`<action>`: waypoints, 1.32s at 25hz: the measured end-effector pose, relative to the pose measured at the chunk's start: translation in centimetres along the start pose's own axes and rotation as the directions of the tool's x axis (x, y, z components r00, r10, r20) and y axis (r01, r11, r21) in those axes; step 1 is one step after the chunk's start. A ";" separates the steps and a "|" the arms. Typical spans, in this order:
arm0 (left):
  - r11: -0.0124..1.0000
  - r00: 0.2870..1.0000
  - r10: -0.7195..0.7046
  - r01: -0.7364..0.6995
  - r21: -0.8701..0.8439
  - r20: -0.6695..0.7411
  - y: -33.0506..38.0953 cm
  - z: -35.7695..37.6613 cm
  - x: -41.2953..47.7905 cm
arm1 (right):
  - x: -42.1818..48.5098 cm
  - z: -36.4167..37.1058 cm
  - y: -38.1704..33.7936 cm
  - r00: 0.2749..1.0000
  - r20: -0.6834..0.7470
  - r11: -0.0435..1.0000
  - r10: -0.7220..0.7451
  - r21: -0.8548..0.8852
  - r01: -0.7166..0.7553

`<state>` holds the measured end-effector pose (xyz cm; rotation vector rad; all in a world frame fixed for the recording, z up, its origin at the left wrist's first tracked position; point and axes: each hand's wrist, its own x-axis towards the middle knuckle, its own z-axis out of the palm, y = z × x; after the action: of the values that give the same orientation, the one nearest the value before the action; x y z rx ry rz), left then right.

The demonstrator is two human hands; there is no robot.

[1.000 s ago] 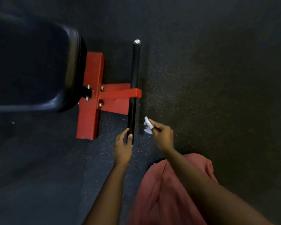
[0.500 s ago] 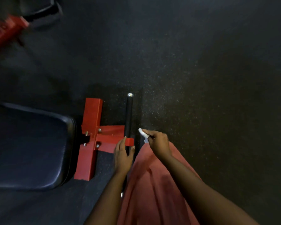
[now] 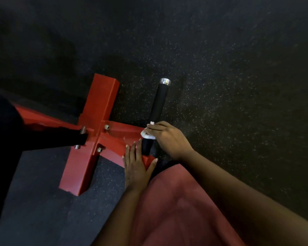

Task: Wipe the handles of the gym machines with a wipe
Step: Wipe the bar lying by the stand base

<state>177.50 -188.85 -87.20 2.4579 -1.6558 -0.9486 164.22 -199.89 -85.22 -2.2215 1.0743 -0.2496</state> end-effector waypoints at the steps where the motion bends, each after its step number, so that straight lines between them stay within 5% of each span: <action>1: 1.000 0.999 0.012 -0.013 -0.021 -0.033 0.0 0.3 -0.2 | 0.2 0.4 -0.1 0.997 -0.024 0.994 -0.073 -0.085 0.071; 4: 0.999 0.999 0.015 -0.016 -0.038 -0.047 0.1 0.2 -0.1 | 0.7 0.6 -0.1 0.976 -0.020 0.957 -0.218 -0.203 0.209; 9: 0.998 0.999 0.009 -0.012 -0.057 -0.042 0.0 0.4 0.1 | 3.3 -1.6 3.2 0.880 0.199 0.837 -0.430 -0.278 0.472; 13: 0.997 0.999 0.005 -0.009 -0.078 -0.047 -0.3 0.6 0.1 | 6.0 -4.3 5.5 0.894 0.215 0.811 -0.392 -0.378 0.447; 17: 0.997 0.999 0.004 -0.006 -0.072 -0.035 -0.1 0.4 0.2 | 6.4 -5.1 5.7 0.975 0.089 0.912 -0.204 -0.345 0.222; 24: 0.998 1.000 -0.002 0.002 -0.063 -0.009 0.3 0.2 0.2 | 0.6 0.2 1.5 0.875 0.170 0.862 -0.454 -0.165 0.480; 28: 0.997 0.999 0.009 -0.013 -0.076 -0.047 -0.1 0.3 0.2 | 4.1 -2.6 4.7 0.939 0.099 0.904 -0.328 -0.254 0.343; 31: 0.997 0.997 0.028 -0.032 -0.064 -0.066 -0.2 0.5 0.1 | 6.2 -5.2 7.6 0.992 -0.085 0.962 -0.091 -0.265 0.065; 33: 0.998 0.998 0.023 -0.026 -0.062 -0.057 -0.1 0.4 0.1 | 6.5 -5.1 7.8 0.962 -0.248 0.977 0.116 -0.145 -0.156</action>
<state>177.39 -188.78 -87.62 2.3956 -1.6101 -0.9053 161.32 -210.73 -86.84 -2.2905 1.4176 -0.3879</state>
